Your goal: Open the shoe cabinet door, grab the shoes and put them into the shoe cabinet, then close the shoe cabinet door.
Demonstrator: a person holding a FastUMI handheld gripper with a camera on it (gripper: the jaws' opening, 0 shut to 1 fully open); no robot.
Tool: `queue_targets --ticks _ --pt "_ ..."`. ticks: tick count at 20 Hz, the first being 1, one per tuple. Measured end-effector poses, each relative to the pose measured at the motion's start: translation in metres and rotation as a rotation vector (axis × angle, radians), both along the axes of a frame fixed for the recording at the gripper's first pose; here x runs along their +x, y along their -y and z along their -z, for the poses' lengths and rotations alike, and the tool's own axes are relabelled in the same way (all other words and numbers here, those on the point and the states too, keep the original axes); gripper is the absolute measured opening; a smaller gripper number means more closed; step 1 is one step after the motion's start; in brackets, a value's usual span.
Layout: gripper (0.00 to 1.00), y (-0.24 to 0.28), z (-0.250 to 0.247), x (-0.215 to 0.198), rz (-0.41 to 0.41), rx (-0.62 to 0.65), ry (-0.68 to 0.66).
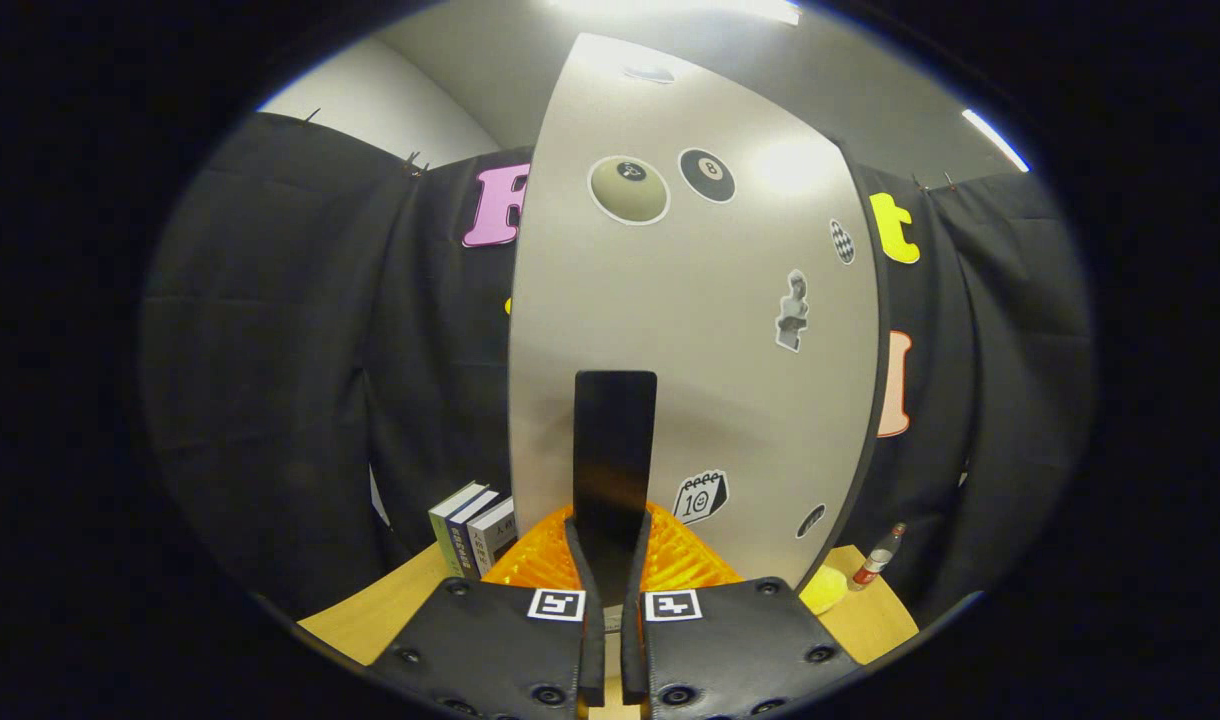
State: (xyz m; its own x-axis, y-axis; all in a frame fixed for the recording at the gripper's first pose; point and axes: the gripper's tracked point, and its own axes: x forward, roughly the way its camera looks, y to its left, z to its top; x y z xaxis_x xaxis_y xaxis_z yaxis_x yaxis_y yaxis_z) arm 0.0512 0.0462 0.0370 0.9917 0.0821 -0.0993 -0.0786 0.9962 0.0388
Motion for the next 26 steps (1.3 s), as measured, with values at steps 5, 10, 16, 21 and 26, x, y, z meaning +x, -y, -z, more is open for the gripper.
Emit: queue_targets --ticks 5,10,16,21,26 --pt "0.08 0.023 -0.001 -0.028 0.036 -0.009 0.004" --pt "0.07 0.077 0.004 -0.075 0.062 -0.02 0.006" --pt "0.07 0.15 0.005 -0.113 0.154 -0.032 -0.001" --pt "0.06 0.225 0.013 -0.132 0.254 -0.097 0.006" --pt "0.03 0.276 0.016 -0.133 0.22 0.01 0.046"
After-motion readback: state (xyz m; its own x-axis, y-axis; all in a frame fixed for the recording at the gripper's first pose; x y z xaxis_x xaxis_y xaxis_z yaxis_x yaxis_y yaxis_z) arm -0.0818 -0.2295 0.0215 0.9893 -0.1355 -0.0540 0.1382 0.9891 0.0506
